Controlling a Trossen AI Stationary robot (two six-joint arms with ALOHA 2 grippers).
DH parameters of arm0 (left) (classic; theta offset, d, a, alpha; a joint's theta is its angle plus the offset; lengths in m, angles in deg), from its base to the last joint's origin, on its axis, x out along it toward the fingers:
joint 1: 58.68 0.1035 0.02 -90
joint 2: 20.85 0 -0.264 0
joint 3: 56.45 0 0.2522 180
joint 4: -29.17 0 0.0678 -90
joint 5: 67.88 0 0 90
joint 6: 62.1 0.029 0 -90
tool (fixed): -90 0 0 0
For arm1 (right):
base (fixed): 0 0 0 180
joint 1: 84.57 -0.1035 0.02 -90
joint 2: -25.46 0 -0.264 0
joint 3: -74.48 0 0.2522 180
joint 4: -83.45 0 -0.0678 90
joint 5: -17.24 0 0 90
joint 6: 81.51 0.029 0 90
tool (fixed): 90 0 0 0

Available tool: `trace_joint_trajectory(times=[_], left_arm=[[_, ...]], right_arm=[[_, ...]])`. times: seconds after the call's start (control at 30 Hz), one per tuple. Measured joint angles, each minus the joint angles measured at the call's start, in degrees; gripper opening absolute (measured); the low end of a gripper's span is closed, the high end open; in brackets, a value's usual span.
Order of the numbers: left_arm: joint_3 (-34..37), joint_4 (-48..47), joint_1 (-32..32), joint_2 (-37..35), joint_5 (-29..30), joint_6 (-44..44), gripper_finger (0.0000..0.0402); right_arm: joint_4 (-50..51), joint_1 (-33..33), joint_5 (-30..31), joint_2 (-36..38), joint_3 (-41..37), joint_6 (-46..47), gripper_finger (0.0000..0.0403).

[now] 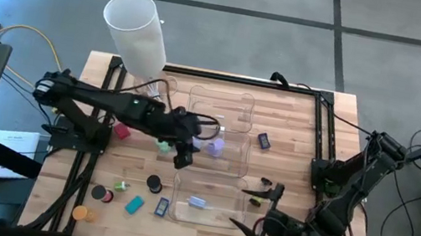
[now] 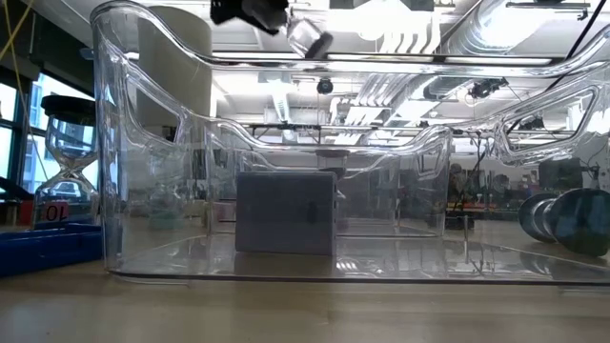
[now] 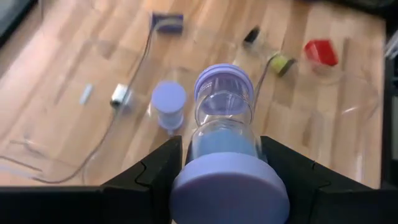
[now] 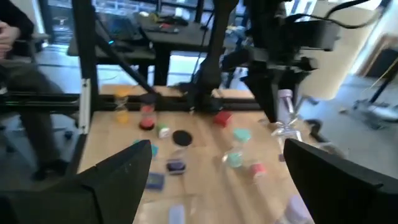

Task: Pick & Place Office items
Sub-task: Put the purple hourglass into the middle transparent bin

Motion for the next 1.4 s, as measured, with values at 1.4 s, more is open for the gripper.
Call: trace_joint_trajectory(times=[1.4], left_arm=[[0.0,-12.3,13.7,18.4,-13.0,3.3,0.0184]], right_arm=[[8.9,2.6,-3.4,-3.6,0.0,12.6,0.0354]])
